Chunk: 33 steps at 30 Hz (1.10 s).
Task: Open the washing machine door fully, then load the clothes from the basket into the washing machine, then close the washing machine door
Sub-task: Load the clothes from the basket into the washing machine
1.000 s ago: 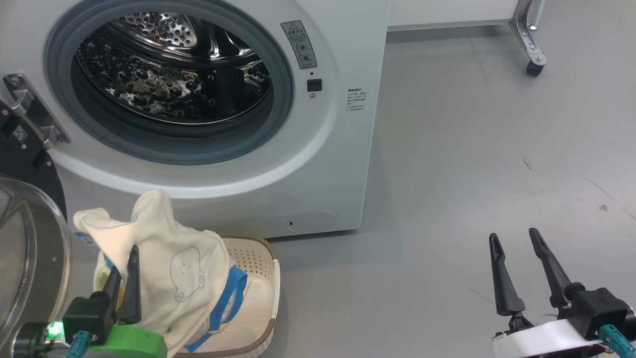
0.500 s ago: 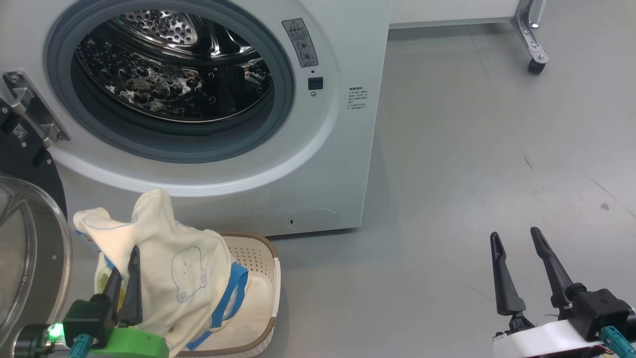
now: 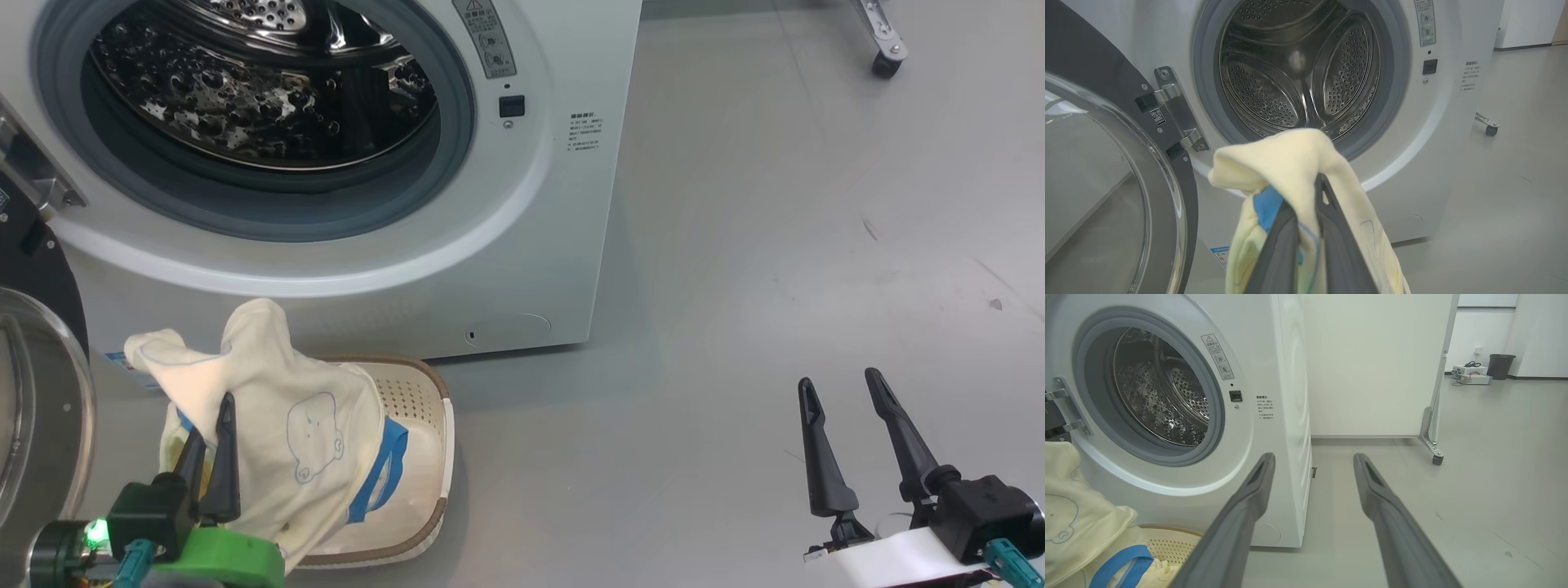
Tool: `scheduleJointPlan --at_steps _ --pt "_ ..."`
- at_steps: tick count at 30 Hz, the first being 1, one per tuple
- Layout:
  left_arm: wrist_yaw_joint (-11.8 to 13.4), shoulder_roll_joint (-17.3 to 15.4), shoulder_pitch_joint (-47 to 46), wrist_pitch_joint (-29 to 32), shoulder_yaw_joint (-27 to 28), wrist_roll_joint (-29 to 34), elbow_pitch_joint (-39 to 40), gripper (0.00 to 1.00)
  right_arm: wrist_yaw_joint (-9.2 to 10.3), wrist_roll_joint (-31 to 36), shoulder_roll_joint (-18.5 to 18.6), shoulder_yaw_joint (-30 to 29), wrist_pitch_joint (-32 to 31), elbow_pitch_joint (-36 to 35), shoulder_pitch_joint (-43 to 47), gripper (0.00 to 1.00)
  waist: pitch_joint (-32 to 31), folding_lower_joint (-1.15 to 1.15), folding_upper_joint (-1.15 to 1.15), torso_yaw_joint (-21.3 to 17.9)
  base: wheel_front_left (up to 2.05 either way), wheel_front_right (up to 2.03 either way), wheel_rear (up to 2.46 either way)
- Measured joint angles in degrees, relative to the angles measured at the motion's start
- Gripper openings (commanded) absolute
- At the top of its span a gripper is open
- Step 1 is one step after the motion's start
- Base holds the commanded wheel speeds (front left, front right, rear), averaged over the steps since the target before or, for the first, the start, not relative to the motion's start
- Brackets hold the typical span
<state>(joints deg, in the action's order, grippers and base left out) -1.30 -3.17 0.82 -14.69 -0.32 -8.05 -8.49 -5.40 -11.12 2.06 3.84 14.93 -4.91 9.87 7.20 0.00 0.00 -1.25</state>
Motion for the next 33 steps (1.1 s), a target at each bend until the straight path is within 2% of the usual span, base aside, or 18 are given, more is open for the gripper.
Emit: scheduleJointPlan --at_steps 10,19,24,33 --pt "-0.1 0.1 -9.6 2.2 -1.2 -0.8 -1.2 0.0 0.0 0.0 0.0 0.4 0.0 -2.4 -2.8 1.0 5.6 0.0 0.0 -1.2 0.0 0.0 0.0" --pt "-2.1 -0.5 -21.5 7.7 0.5 -5.0 -6.4 0.0 0.18 -2.2 0.0 1.0 0.0 -3.9 -5.9 1.0 12.2 0.01 0.0 -3.6 0.0 0.0 0.0" --pt "-3.1 -2.6 -29.0 11.7 1.9 -6.9 -8.4 0.0 0.47 -3.6 0.0 1.8 0.0 -4.2 -7.2 1.0 16.0 0.01 0.0 -5.4 0.0 0.0 0.0" --pt "-4.1 -9.7 -43.1 23.3 3.8 -8.4 -11.5 0.0 0.59 -6.6 0.1 3.8 0.0 -5.7 -11.9 1.0 23.1 0.02 0.0 -8.9 0.0 0.0 0.0"
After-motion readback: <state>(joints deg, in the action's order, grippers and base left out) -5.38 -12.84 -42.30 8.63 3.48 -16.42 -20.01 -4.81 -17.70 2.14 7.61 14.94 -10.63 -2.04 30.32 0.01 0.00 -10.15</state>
